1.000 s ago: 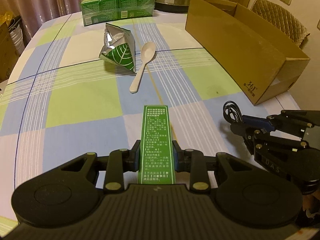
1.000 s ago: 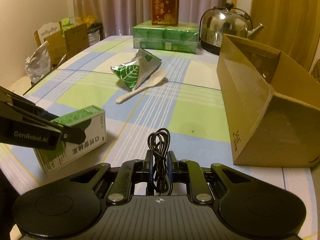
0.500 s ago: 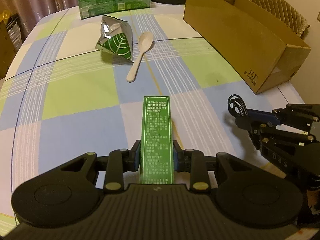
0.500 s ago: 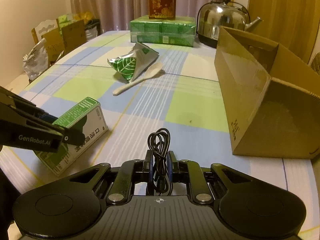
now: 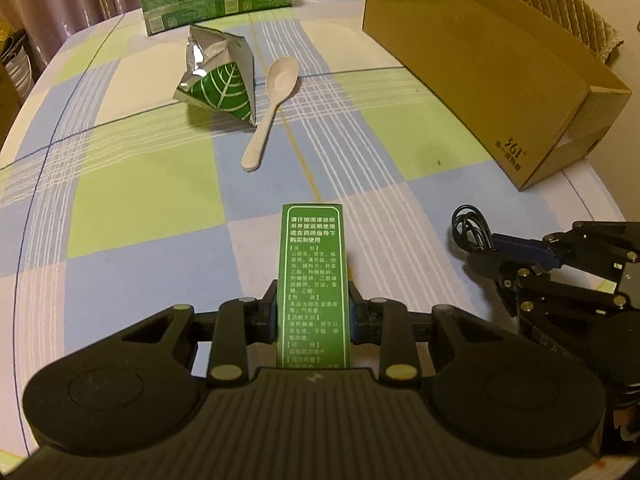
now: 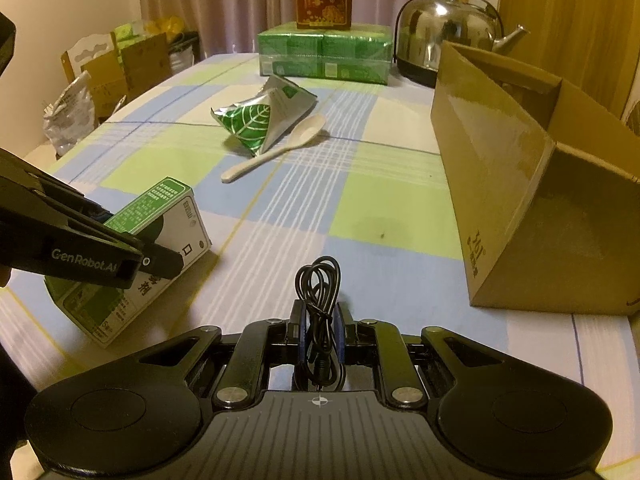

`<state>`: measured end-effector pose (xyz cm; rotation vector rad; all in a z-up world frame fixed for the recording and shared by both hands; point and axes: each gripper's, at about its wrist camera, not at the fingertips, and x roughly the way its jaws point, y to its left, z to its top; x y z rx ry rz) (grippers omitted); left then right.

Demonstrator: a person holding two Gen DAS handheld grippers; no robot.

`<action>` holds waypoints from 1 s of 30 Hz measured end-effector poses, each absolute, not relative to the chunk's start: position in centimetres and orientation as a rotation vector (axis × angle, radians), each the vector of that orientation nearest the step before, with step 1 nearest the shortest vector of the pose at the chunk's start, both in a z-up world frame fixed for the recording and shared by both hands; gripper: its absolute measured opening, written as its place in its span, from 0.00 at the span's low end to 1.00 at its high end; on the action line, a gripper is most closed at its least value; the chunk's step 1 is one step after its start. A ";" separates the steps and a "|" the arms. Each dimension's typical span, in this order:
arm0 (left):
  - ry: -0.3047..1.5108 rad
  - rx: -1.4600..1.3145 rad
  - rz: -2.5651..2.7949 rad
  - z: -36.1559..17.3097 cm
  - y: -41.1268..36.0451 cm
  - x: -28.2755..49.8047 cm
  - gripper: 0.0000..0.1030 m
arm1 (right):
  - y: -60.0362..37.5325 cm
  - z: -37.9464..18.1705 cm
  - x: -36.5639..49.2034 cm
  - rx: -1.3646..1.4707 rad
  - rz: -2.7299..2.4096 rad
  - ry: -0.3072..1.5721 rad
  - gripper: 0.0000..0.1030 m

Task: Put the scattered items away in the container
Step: 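Hold the green box in the left tool and cable in the right tool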

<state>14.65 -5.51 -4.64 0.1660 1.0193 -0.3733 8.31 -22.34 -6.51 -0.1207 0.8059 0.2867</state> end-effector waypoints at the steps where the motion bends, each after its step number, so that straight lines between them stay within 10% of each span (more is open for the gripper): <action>1: 1.015 0.164 -0.374 -4.4 -5.5 14.5 0.25 | -22.3 -6.4 8.3 -0.121 0.287 0.802 0.10; 30: 0.887 0.141 -0.428 1.9 -8.6 13.0 0.25 | -25.5 0.2 6.8 -0.080 0.213 0.648 0.10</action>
